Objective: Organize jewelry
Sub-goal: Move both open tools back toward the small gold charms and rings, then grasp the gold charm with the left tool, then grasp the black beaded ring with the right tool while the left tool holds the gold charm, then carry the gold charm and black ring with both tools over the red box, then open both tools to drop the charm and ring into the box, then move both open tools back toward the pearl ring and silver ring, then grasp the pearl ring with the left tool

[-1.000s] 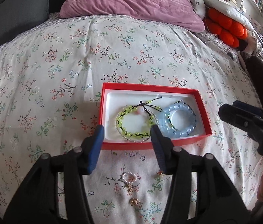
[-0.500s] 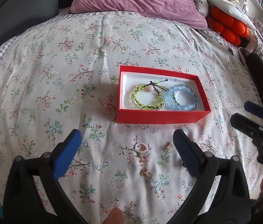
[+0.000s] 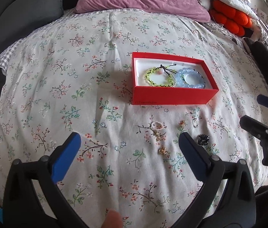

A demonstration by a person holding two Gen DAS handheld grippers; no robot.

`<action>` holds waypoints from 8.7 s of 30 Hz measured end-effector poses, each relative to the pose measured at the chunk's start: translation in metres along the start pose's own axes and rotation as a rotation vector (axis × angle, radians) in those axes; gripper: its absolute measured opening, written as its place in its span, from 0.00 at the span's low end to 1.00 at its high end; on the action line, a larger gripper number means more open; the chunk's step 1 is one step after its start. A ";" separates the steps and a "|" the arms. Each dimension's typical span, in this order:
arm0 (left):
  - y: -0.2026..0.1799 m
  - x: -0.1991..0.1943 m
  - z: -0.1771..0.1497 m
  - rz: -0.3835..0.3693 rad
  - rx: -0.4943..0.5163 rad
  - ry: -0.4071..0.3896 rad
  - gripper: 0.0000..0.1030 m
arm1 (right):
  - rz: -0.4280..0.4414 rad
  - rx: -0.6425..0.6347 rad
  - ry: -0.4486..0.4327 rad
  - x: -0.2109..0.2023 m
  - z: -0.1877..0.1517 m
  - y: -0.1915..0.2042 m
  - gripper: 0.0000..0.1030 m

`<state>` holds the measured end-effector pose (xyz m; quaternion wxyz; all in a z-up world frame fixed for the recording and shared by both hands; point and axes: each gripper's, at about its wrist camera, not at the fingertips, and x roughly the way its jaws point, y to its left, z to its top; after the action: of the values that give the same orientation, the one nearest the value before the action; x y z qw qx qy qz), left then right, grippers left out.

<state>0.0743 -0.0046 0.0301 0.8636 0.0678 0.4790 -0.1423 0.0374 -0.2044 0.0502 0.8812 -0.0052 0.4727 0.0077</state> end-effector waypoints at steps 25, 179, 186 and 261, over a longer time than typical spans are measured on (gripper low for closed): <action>0.002 0.036 -0.060 -0.029 0.192 0.001 0.99 | 0.055 -0.195 0.183 0.055 -0.067 0.021 0.95; -0.034 0.064 0.067 -0.039 -0.002 -0.089 0.50 | 0.134 0.046 -0.034 0.066 0.054 -0.012 0.57; -0.032 0.048 0.060 -0.014 0.004 -0.092 0.76 | 0.134 0.041 -0.027 0.056 0.048 -0.015 0.67; -0.026 0.088 -0.009 -0.221 0.170 0.000 0.44 | 0.117 -0.183 0.100 0.102 -0.025 0.035 0.59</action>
<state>0.1028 -0.0429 -0.0488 0.8337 0.0876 0.4700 -0.2764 0.0722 -0.1689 -0.0486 0.8504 -0.0585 0.5129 0.1019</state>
